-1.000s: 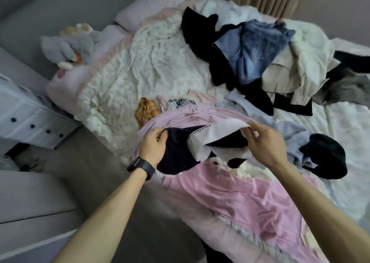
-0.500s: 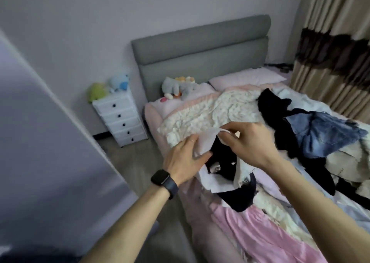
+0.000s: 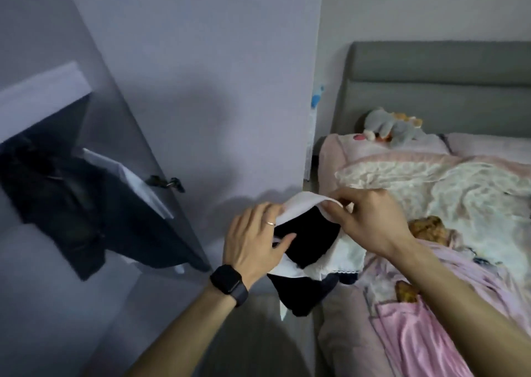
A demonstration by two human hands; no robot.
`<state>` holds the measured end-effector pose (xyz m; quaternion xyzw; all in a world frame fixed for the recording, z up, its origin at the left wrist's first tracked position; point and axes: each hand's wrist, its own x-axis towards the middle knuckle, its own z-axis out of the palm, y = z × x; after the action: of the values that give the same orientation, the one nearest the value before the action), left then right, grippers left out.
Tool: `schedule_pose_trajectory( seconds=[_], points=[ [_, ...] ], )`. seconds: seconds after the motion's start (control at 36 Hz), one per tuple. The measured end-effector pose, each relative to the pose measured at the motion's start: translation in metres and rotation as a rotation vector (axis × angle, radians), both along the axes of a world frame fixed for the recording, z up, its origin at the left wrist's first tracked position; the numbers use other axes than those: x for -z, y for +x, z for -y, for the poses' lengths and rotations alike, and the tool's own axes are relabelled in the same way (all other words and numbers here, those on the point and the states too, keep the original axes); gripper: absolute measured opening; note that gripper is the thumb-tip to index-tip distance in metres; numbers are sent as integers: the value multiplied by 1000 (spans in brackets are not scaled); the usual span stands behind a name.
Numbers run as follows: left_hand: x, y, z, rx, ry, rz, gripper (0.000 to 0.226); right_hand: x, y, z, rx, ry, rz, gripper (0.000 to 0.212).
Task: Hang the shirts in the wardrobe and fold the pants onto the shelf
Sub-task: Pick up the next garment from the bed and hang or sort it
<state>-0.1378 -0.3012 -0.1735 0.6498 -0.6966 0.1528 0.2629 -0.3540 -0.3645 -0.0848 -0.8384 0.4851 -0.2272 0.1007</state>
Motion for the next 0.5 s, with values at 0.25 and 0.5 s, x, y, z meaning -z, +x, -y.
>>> schedule_pose_trajectory(
  seconds=[0.25,0.5],
  points=[
    [12,70,-37,-254,293,-53,15,38,74,21,-208,-214,15,18],
    [-10,109,-91,-511,701,-95,37,110,129,37,-631,-335,-177,12]
  ],
)
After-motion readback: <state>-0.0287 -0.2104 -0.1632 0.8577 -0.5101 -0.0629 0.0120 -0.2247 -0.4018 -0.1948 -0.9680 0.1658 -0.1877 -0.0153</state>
